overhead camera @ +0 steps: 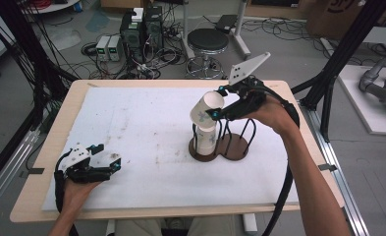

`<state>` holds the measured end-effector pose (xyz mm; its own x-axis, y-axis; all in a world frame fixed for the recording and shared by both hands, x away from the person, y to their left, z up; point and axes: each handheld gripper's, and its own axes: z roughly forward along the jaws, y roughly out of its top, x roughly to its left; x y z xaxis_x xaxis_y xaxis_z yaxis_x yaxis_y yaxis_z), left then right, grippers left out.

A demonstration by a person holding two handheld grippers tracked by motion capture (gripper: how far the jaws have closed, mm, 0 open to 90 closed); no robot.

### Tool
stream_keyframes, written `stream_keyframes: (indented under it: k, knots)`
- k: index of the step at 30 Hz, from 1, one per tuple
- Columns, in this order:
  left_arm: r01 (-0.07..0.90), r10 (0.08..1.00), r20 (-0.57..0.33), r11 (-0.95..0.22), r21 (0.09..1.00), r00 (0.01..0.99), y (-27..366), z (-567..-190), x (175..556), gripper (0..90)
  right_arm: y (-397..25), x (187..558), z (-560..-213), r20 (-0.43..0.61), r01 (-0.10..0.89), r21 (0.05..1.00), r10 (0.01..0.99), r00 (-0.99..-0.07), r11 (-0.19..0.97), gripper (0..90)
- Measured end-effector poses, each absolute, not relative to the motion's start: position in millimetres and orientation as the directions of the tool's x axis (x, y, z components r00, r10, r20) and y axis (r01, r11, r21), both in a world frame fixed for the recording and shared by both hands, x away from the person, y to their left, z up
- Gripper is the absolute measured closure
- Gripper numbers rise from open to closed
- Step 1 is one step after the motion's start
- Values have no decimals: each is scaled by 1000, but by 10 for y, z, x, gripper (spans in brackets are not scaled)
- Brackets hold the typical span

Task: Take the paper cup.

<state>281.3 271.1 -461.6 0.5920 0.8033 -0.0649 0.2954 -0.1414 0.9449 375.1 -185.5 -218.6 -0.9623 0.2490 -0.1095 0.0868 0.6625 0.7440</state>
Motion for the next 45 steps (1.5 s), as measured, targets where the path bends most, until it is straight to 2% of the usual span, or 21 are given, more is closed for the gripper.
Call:
stream_keyframes:
  k: [10,19,30,38,45]
  knots:
    - [299,803,-67,-141,944,592,2711,-4617,2817,111,-1961,3413,-2489,-101,46,840,240,-965,541,366]
    - [324,800,-92,-132,937,593,2723,-4617,2846,110,-1887,3152,-2884,-74,38,903,243,-967,428,366]
    - [307,798,-82,-132,942,597,2727,-4617,2831,111,-1899,2969,-3333,9,83,964,278,-961,255,366]
    - [292,801,-67,-137,947,595,2720,-4617,2812,111,-1856,3014,-3616,43,111,968,291,-956,223,366]
    - [293,800,-67,-139,946,596,2716,-4617,2812,111,-1771,3052,-3709,49,121,959,275,-960,255,365]
